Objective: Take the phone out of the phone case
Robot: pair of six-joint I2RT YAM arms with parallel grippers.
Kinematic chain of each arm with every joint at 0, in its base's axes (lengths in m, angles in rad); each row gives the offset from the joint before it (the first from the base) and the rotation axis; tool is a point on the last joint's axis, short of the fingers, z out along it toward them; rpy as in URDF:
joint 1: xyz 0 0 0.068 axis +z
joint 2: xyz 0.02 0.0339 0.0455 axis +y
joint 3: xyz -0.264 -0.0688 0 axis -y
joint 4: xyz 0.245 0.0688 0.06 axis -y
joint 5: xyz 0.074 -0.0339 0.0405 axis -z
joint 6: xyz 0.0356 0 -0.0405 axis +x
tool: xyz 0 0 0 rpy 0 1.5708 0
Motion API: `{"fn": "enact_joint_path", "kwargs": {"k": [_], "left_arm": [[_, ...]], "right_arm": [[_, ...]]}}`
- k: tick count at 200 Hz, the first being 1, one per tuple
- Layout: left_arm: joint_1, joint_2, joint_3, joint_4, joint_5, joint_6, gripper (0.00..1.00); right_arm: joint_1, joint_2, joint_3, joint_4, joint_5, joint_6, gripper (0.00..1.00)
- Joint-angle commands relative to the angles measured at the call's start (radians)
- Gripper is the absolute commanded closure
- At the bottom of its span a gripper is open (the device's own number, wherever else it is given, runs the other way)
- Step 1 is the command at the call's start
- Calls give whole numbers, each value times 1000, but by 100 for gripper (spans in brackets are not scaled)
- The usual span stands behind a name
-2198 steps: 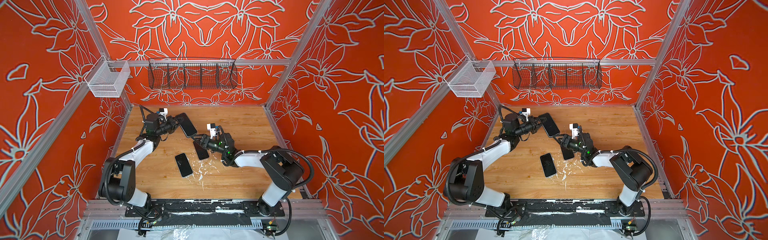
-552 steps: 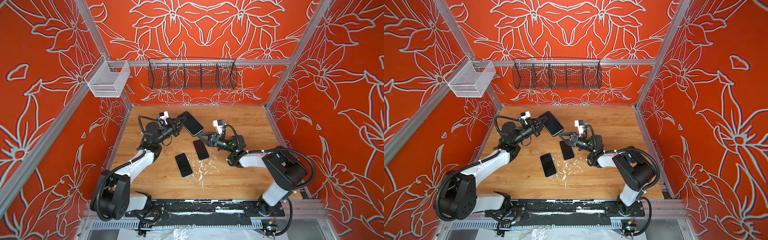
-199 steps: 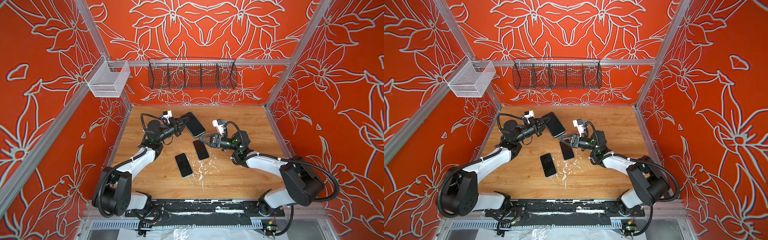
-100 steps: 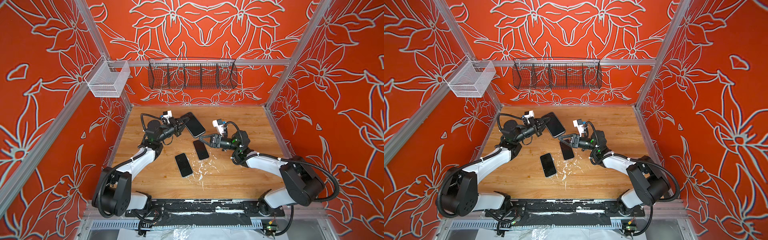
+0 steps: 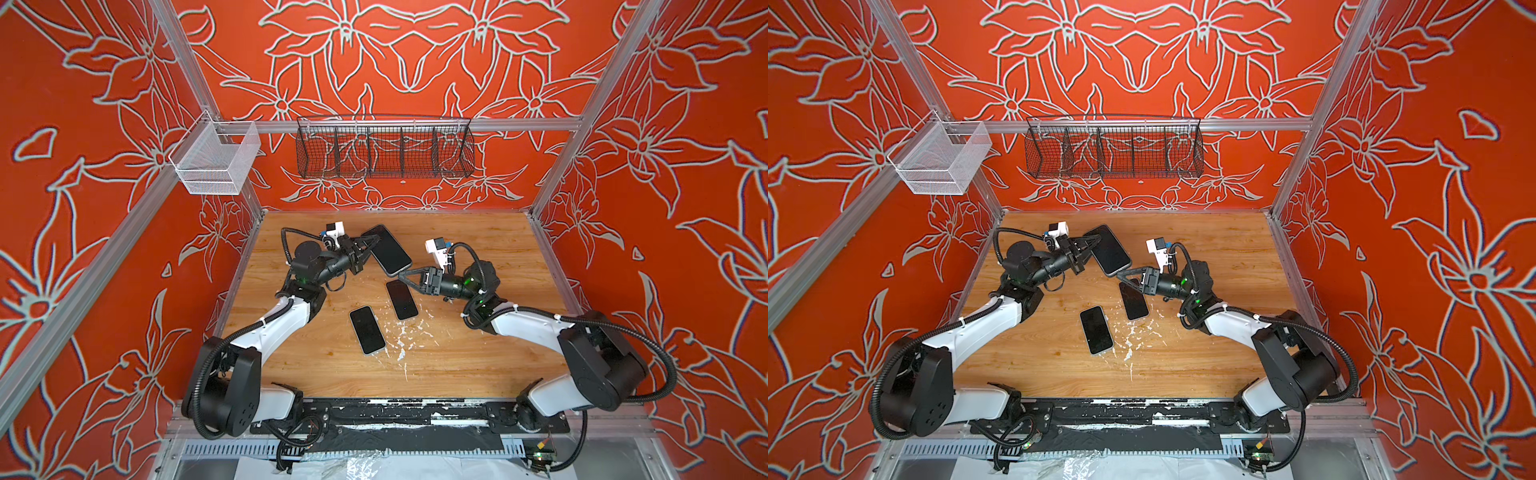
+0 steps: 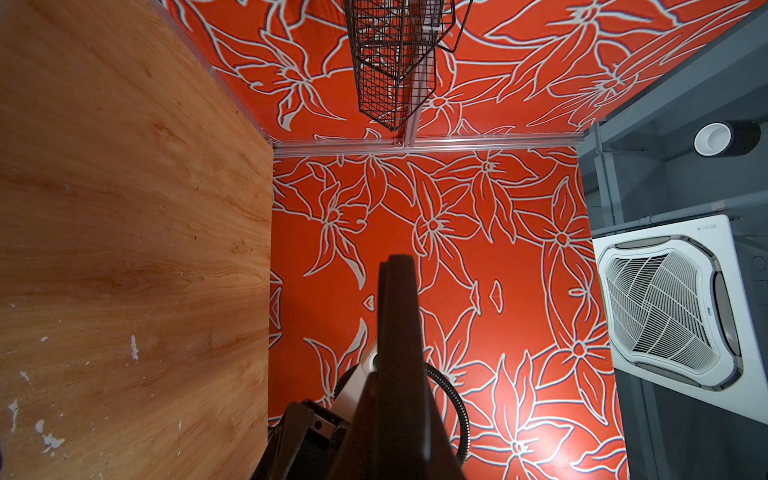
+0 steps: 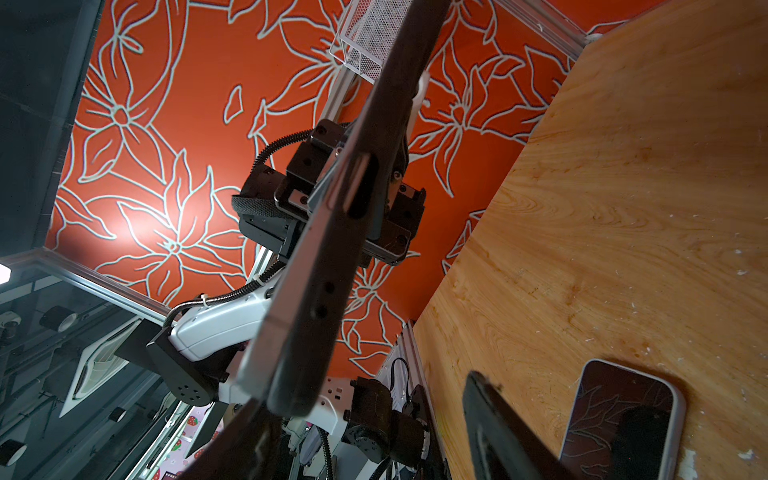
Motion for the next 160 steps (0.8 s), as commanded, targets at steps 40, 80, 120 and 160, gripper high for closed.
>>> {"fn": "enact_joint_path", "kwargs": {"k": [40, 80, 120, 160], "left_arm": [[-25, -20, -12, 101, 16, -25, 100], [-39, -30, -3, 97, 13, -26, 100], [-52, -47, -2, 95, 3, -36, 100], [-63, -59, 11, 97, -1, -54, 100]], "right_arm": [[-6, 12, 36, 49, 24, 20, 30], [-14, 22, 31, 56, 48, 33, 31], [-23, 29, 17, 56, 66, 41, 33], [-38, 29, -15, 59, 90, 48, 33]]}}
